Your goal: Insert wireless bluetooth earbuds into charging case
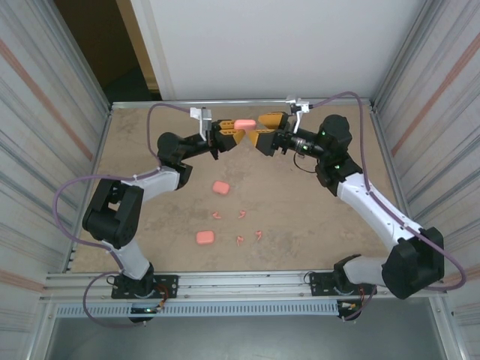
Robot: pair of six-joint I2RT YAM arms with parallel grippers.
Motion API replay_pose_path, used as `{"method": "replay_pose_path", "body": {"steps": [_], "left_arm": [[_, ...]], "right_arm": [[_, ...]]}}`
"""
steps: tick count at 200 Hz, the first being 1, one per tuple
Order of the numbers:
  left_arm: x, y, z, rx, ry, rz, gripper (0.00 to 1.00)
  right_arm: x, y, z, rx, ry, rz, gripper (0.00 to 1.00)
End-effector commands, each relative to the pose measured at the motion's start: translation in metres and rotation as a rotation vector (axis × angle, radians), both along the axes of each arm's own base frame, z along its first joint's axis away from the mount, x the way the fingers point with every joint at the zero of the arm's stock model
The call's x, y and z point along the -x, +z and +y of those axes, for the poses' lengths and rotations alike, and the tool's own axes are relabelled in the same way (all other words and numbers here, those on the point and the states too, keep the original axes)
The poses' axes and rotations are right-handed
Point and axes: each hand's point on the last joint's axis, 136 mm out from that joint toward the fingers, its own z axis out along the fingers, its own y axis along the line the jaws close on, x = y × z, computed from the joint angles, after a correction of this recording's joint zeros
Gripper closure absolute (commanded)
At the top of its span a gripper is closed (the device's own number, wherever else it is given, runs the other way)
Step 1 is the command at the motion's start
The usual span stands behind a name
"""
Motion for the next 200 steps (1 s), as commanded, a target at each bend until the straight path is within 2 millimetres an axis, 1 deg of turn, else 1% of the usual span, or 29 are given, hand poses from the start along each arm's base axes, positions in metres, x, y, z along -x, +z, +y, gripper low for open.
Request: {"method": "replay_pose_path", "body": {"steps": [1,14,35,50,74,101,114,128,148,200], "left_arm": [[-0.017,-0.002,0.007,0.002,0.062,0.026,1.00],[-0.024,-0.009,0.010,-0.016,0.084,0.052,1.00],[-0.042,-0.029,0.012,-0.082,0.137,0.136,1.00],[-0.054,-0.048,0.012,-0.156,0.178,0.201,1.00],[-0.069,-0.071,0.013,-0.247,0.232,0.280,1.00],[-0.091,-0.099,0.016,-0.327,0.297,0.426,1.00],[-0.102,-0.113,0.018,-0.362,0.330,0.501,1.00],[-0.115,-0.133,0.023,-0.397,0.369,0.599,1.00],[-0.127,-0.159,0.027,-0.436,0.389,0.709,1.00],[-0.141,-0.215,0.029,-0.528,0.407,0.864,1.00]], "right_arm": [[-0.014,-0.008,-0.026,0.013,-0.158,0.046,0.01],[-0.023,-0.022,-0.040,0.036,-0.239,0.101,0.01],[-0.026,-0.040,-0.061,0.047,-0.312,0.147,0.01],[-0.026,-0.055,-0.070,0.076,-0.352,0.183,0.01],[-0.026,-0.077,-0.082,0.132,-0.418,0.239,0.01],[-0.027,-0.094,-0.091,0.154,-0.461,0.287,0.01],[-0.028,-0.099,-0.093,0.165,-0.474,0.302,0.01],[-0.029,-0.103,-0.094,0.173,-0.482,0.315,0.01],[-0.030,-0.106,-0.095,0.180,-0.488,0.327,0.01],[-0.034,-0.114,-0.096,0.193,-0.497,0.347,0.01]]}}
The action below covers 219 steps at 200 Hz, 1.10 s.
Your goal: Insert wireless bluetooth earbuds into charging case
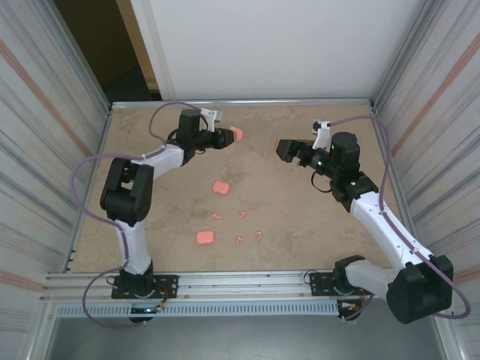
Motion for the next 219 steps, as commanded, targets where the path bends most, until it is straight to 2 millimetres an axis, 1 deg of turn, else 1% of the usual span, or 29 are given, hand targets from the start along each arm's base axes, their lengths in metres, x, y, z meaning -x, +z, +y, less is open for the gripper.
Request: {"method": "replay_pose_path", "body": {"steps": [1,27,54,85,86,88,93,138,173,194,219], "left_arm": [[-0.005,-0.017,0.003,-0.042,0.023,0.084,1.00],[-0.008,-0.037,0.006,-0.079,0.041,0.133,1.00],[-0.008,-0.048,0.008,-0.097,0.047,0.165,1.00],[-0.007,-0.051,0.009,-0.104,0.051,0.178,1.00],[-0.007,-0.059,0.010,-0.109,0.051,0.192,1.00],[-0.007,-0.065,0.010,-0.114,0.051,0.203,1.00],[-0.007,-0.068,0.010,-0.115,0.052,0.210,1.00],[-0.008,-0.084,0.011,-0.128,0.058,0.243,1.00],[-0.008,-0.092,0.012,-0.144,0.063,0.259,0.96],[-0.008,-0.099,0.015,-0.174,0.070,0.272,0.89],[-0.008,-0.103,0.018,-0.191,0.075,0.276,0.81]], "right_arm": [[-0.003,-0.004,-0.004,0.019,-0.020,0.001,0.01],[-0.005,-0.006,-0.002,0.018,-0.015,0.009,0.01],[-0.007,-0.010,-0.001,0.015,-0.012,0.020,0.01],[-0.008,-0.012,0.000,0.009,-0.009,0.027,0.01],[-0.008,-0.012,0.000,0.009,-0.010,0.027,0.01],[-0.008,-0.012,0.000,0.009,-0.010,0.026,0.01],[-0.008,-0.012,0.000,0.009,-0.008,0.027,0.01],[-0.008,-0.017,0.000,0.012,-0.013,0.040,0.01],[-0.008,-0.020,0.000,0.014,-0.013,0.046,0.01],[-0.008,-0.021,0.000,0.014,-0.013,0.047,0.01],[-0.009,-0.022,0.000,0.015,-0.014,0.050,0.01]]}}
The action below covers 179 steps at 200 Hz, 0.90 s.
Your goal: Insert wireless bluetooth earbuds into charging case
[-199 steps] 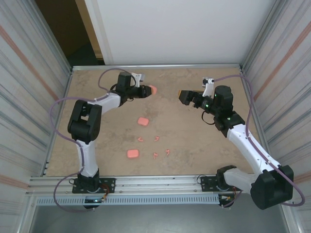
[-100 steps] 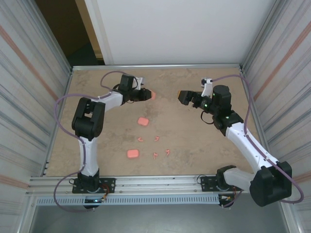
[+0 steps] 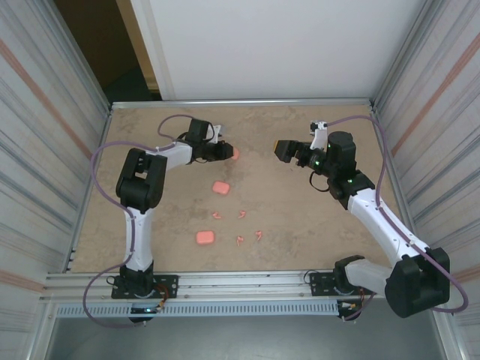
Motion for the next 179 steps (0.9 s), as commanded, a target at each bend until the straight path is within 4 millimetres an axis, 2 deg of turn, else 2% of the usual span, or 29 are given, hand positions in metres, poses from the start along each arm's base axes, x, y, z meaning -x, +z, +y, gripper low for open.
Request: {"method": "replay_pose_path", "body": {"steps": [1,59,140,143,179], "left_arm": [[-0.004,-0.008,0.006,-0.039,0.006,0.007,0.80],[-0.005,-0.009,0.009,-0.058,0.015,0.001,0.61],[-0.002,0.010,0.022,-0.054,0.043,-0.061,0.54],[-0.004,0.024,0.022,-0.040,0.045,-0.089,0.54],[0.000,0.066,0.023,0.043,0.058,-0.196,0.53]], "right_arm": [[-0.001,-0.006,-0.001,0.002,-0.010,0.008,0.01],[-0.001,-0.005,0.000,0.001,-0.007,0.006,0.01],[0.005,-0.001,0.001,0.001,0.006,-0.005,0.01],[0.005,-0.001,0.001,0.001,0.009,-0.006,0.01],[0.008,-0.001,0.006,0.012,0.030,-0.017,0.01]]}}
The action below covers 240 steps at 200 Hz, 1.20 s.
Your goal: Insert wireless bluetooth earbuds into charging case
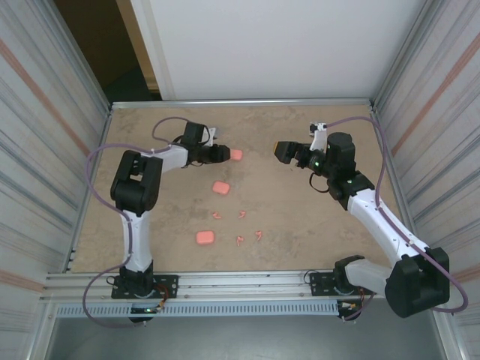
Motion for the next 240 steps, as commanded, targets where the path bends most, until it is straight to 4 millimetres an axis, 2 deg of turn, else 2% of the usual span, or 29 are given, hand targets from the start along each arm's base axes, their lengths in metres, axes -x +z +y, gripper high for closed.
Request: {"method": "replay_pose_path", "body": {"steps": [1,69,139,178,240], "left_arm": [[-0.009,0.066,-0.001,0.084,0.009,-0.171,0.53],[0.008,0.132,0.036,0.085,0.128,-0.372,0.51],[0.033,0.182,0.074,0.030,0.271,-0.550,0.47],[0.053,0.215,0.074,0.064,0.232,-0.691,0.40],[0.088,0.263,0.072,0.146,0.145,-0.889,0.24]], "right_arm": [[0.006,0.004,0.005,0.009,0.027,-0.029,0.01],[0.016,-0.003,0.022,0.078,0.096,-0.078,0.01],[0.041,0.000,0.039,0.147,0.196,-0.193,0.01],[0.052,0.002,0.054,0.180,0.271,-0.276,0.01],[0.064,-0.010,0.076,0.299,0.387,-0.383,0.01]]}}
